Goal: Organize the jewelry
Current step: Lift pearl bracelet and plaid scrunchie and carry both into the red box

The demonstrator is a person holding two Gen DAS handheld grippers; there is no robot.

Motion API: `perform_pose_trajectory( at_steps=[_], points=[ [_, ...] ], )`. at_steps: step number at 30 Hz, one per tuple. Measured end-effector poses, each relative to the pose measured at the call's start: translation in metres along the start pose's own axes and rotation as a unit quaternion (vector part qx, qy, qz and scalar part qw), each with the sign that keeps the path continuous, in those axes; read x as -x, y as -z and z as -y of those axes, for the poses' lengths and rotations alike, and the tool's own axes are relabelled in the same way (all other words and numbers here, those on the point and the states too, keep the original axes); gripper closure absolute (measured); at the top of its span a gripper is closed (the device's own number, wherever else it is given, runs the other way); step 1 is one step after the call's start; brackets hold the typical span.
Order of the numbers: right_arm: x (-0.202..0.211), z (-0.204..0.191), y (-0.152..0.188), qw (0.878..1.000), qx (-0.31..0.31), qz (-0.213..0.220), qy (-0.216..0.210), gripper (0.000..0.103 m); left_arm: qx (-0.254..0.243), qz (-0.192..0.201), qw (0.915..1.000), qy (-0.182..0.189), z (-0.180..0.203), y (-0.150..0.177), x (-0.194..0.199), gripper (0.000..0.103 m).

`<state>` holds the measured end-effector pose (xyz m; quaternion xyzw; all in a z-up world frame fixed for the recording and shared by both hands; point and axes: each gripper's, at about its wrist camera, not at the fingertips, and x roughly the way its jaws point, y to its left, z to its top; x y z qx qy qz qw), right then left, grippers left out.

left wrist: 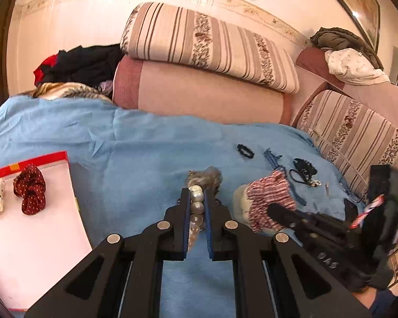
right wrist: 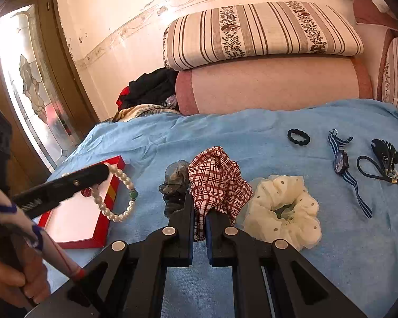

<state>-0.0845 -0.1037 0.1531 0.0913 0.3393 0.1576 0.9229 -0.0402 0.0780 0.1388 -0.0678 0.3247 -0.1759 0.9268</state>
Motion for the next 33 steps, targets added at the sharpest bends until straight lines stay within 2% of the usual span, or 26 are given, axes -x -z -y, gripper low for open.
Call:
perform_pose_trajectory(
  at_steps=[7,11,16,20,25,30,33],
  points=[
    [0.020,0.003,-0.008,1.000,-0.004,0.023,-0.014,0.095,0.007,0.013,0.9998,0.009,0.029,-0.018,0.022,0.094],
    [0.026,0.006,-0.010,0.999,-0.007,0.031,-0.017,0.095,0.009,0.017,0.9994,0.028,0.055,-0.040,0.030,0.094],
    [0.038,0.014,-0.015,0.999,-0.014,0.045,-0.020,0.095,-0.014,0.046,0.9978,0.046,0.100,-0.073,0.056,0.094],
    [0.042,0.017,-0.016,0.998,-0.019,0.045,-0.025,0.095,-0.032,0.059,0.9970,0.038,0.119,-0.073,0.072,0.093],
    [0.042,0.013,-0.013,0.999,-0.012,0.040,-0.029,0.095,-0.025,0.041,0.9988,0.002,0.096,-0.044,0.061,0.093],
    [0.032,0.005,-0.007,0.999,-0.004,0.024,-0.029,0.095,0.002,0.019,0.9988,-0.045,0.044,-0.008,0.042,0.093],
    [0.024,0.000,-0.002,1.000,0.001,0.015,-0.024,0.095,0.024,0.005,0.9981,-0.057,0.012,0.011,0.030,0.093]
  ],
)
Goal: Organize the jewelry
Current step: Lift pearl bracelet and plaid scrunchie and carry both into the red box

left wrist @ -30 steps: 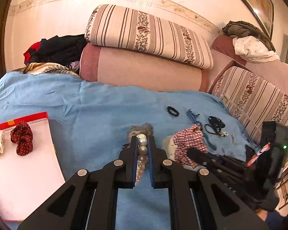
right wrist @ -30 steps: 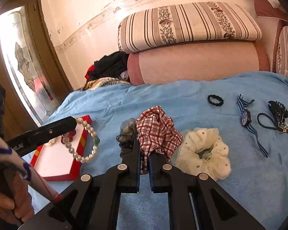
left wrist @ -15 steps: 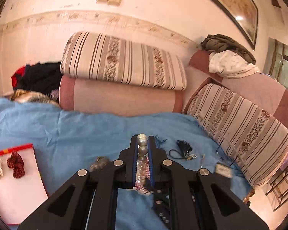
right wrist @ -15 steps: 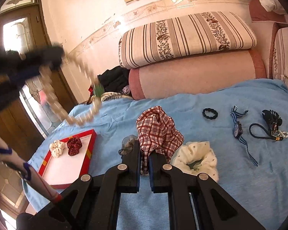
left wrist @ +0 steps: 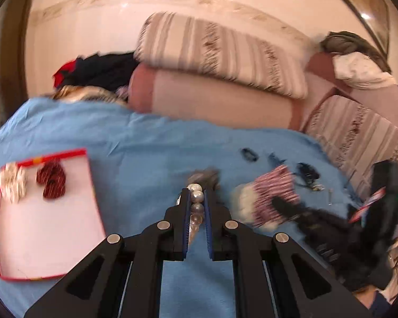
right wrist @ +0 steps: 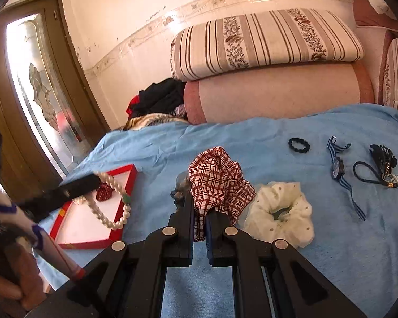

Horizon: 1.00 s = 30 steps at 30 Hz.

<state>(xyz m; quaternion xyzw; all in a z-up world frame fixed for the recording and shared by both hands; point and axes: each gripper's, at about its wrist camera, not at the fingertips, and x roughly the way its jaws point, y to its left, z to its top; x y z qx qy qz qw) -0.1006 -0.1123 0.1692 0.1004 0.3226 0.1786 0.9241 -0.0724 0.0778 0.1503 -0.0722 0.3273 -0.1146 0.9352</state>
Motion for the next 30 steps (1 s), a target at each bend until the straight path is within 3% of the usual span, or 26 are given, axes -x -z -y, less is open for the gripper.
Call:
perform_pose_trajectory(
  at_steps=[5,12,20,30],
  points=[
    [-0.010,-0.001,0.005,1.000,0.002,-0.011,0.013,0.095,0.017,-0.018,0.9996,-0.009,-0.033,0.017,-0.023,0.093],
    [-0.022,-0.003,0.013,0.999,0.005,-0.025,0.034,0.095,0.021,-0.006,0.9996,-0.016,-0.053,0.017,-0.028,0.093],
    [-0.022,-0.031,0.026,0.999,0.007,-0.038,0.036,0.095,0.036,0.012,0.9992,-0.015,-0.068,0.014,-0.011,0.093],
    [-0.016,-0.076,0.035,0.999,0.011,-0.049,0.016,0.095,0.030,0.050,0.9961,-0.065,-0.086,0.008,0.016,0.093]
  ],
)
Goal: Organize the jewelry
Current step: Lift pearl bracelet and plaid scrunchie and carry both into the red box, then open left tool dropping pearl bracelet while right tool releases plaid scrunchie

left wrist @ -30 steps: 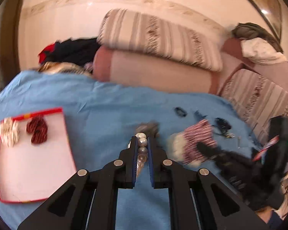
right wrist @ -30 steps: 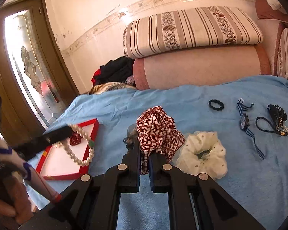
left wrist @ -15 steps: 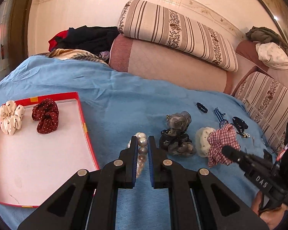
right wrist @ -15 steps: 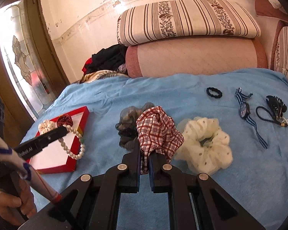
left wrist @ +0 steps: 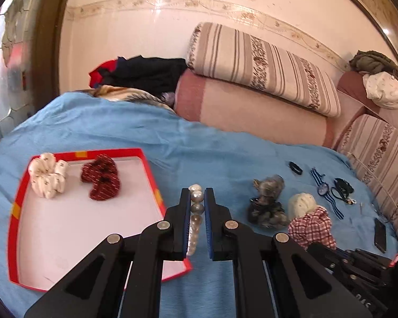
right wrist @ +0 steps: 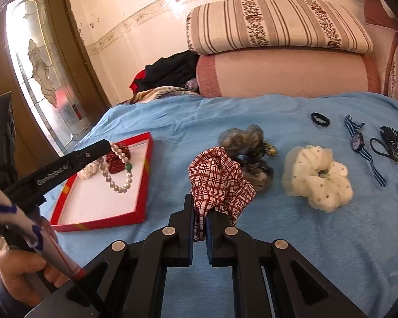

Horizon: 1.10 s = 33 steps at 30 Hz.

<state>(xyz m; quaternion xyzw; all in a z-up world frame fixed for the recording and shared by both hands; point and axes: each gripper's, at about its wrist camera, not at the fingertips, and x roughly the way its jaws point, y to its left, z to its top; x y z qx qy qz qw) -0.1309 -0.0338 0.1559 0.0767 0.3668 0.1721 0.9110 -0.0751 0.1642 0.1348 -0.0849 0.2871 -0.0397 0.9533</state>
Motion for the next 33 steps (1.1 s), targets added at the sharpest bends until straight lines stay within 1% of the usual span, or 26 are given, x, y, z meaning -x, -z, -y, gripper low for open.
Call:
perform_pose_trajectory(
  at_steps=[5,11,18,21,22,24,25,27,30,33],
  points=[
    [0.005,-0.026,-0.008,1.000,0.022,0.008,-0.004,0.095,0.003,0.018,0.9994,-0.028,-0.020,-0.004,0.009,0.093],
    [0.005,-0.059,-0.015,0.999,0.050,0.011,-0.012,0.095,0.016,0.028,0.9980,-0.055,-0.051,-0.006,0.015,0.093],
    [-0.012,-0.096,-0.020,0.997,0.072,0.001,-0.029,0.095,0.042,0.031,0.9963,-0.069,-0.087,-0.008,0.022,0.093],
    [-0.022,-0.109,-0.024,0.996,0.076,-0.009,-0.042,0.095,0.052,0.032,0.9943,-0.088,-0.105,-0.012,0.019,0.093],
    [-0.026,-0.114,-0.027,0.996,0.076,-0.012,-0.047,0.095,0.056,0.029,0.9938,-0.092,-0.112,-0.013,0.017,0.093],
    [-0.036,-0.123,-0.031,0.995,0.076,-0.020,-0.060,0.095,0.064,0.023,0.9914,-0.112,-0.130,-0.015,0.011,0.093],
    [-0.041,-0.127,-0.034,0.995,0.078,-0.023,-0.064,0.095,0.072,0.017,0.9907,-0.115,-0.140,-0.015,0.008,0.093],
    [-0.051,-0.135,-0.037,0.994,0.079,-0.031,-0.071,0.095,0.090,0.003,0.9894,-0.114,-0.157,-0.014,0.002,0.093],
    [-0.072,-0.149,-0.044,0.992,0.078,-0.045,-0.086,0.095,0.111,-0.027,0.9870,-0.113,-0.179,-0.009,-0.012,0.093],
    [-0.093,-0.160,-0.048,0.990,0.077,-0.064,-0.098,0.095,0.119,-0.043,0.9863,-0.106,-0.189,-0.005,-0.020,0.093]
  ],
)
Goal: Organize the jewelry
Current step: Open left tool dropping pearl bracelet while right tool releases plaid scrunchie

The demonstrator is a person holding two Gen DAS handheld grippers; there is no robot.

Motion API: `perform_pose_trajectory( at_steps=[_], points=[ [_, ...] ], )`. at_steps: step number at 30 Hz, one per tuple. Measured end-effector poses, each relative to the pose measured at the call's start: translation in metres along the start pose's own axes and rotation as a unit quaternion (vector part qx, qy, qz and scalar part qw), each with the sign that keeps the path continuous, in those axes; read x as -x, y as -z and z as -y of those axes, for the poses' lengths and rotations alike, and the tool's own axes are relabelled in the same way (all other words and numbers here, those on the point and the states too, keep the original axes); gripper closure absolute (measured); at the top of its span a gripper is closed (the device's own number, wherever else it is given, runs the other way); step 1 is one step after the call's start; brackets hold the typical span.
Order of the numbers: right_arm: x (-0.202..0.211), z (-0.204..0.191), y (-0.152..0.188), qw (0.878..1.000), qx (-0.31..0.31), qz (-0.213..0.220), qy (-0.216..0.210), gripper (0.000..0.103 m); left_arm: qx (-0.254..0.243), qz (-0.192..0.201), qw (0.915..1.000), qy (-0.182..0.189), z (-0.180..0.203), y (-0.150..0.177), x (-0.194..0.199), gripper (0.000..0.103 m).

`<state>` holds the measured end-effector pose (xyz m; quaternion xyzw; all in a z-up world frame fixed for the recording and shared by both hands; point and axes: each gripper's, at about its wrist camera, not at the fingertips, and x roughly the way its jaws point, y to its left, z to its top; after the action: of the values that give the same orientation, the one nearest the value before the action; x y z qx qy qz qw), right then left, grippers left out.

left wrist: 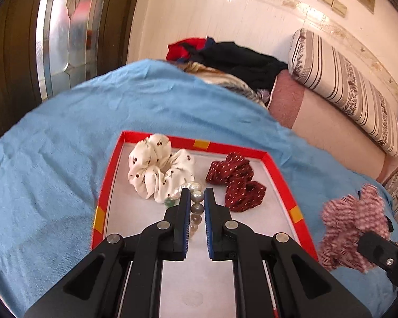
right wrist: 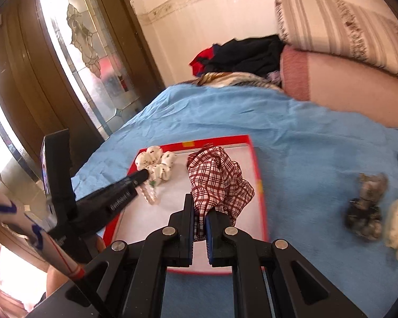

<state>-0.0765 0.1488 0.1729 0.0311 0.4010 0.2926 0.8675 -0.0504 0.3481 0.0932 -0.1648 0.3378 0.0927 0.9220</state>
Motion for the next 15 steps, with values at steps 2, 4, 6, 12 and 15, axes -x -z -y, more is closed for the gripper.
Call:
perform_pose_trajectory(
  at_steps=[2,4,6,12,15],
  points=[
    [-0.018,-0.002,-0.004,1.000,0.003,-0.014,0.007,0.095,0.005,-0.011,0.9999,0.002,-0.002,0.000,-0.008,0.093],
    [-0.036,-0.003,-0.006,0.999,0.009,-0.027,0.015,0.095,0.004,-0.020,0.9998,0.003,-0.001,0.000,-0.014,0.093],
    [-0.048,-0.001,-0.007,0.999,0.008,-0.038,0.018,0.095,0.008,-0.030,0.9995,0.011,0.001,0.000,-0.020,0.093],
    [-0.078,0.005,-0.013,0.997,0.016,-0.057,0.055,0.095,0.002,-0.041,0.9991,0.012,0.008,0.000,-0.030,0.093],
    [-0.092,0.008,-0.013,0.995,0.018,-0.067,0.067,0.095,0.008,-0.047,0.9988,0.008,0.004,0.000,-0.033,0.093]
  ],
)
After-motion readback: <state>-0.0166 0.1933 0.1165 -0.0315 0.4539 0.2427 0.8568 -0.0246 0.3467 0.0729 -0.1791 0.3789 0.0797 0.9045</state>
